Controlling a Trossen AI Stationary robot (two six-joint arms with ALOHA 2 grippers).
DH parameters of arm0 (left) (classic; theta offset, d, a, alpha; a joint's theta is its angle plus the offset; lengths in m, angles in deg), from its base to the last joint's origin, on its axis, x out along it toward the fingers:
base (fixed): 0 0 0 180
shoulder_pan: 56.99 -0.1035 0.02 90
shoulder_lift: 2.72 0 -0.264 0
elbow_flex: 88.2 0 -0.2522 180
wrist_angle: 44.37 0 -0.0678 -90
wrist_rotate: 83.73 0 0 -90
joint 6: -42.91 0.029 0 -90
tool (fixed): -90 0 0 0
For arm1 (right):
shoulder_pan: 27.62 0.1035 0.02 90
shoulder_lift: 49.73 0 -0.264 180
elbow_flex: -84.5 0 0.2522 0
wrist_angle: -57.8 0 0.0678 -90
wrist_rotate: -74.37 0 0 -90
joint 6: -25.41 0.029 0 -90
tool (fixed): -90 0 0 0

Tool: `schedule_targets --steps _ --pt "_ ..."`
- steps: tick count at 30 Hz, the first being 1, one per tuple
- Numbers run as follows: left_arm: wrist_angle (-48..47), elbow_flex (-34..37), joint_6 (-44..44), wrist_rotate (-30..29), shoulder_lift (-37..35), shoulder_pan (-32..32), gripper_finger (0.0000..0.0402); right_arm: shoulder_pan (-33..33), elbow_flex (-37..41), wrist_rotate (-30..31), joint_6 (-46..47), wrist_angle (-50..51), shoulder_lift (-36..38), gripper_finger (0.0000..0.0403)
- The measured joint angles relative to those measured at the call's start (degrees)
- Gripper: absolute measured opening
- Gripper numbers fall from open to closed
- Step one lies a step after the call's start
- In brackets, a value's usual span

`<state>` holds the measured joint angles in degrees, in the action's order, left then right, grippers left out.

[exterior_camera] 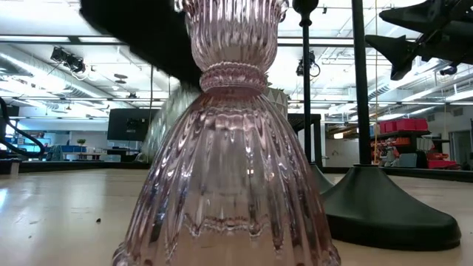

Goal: Pick & Place candle stick holders
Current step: Put the green glass candle holder on the shelf aligned with the other pink glass candle holder

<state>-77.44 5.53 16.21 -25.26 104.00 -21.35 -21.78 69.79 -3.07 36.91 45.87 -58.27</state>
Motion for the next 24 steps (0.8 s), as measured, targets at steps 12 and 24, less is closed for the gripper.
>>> schedule_targets --steps 12,24 --pt "-5.38 -0.09 0.78 -5.55 -11.1 2.59 0.0127 0.0 0.0 0.0 0.0 0.0 0.0 0.0236" --pt "-9.38 -0.13 2.24 -6.3 -23.65 2.8 0.0127 0.0 0.0 0.0 -0.02 0.02 -0.01 0.0236"
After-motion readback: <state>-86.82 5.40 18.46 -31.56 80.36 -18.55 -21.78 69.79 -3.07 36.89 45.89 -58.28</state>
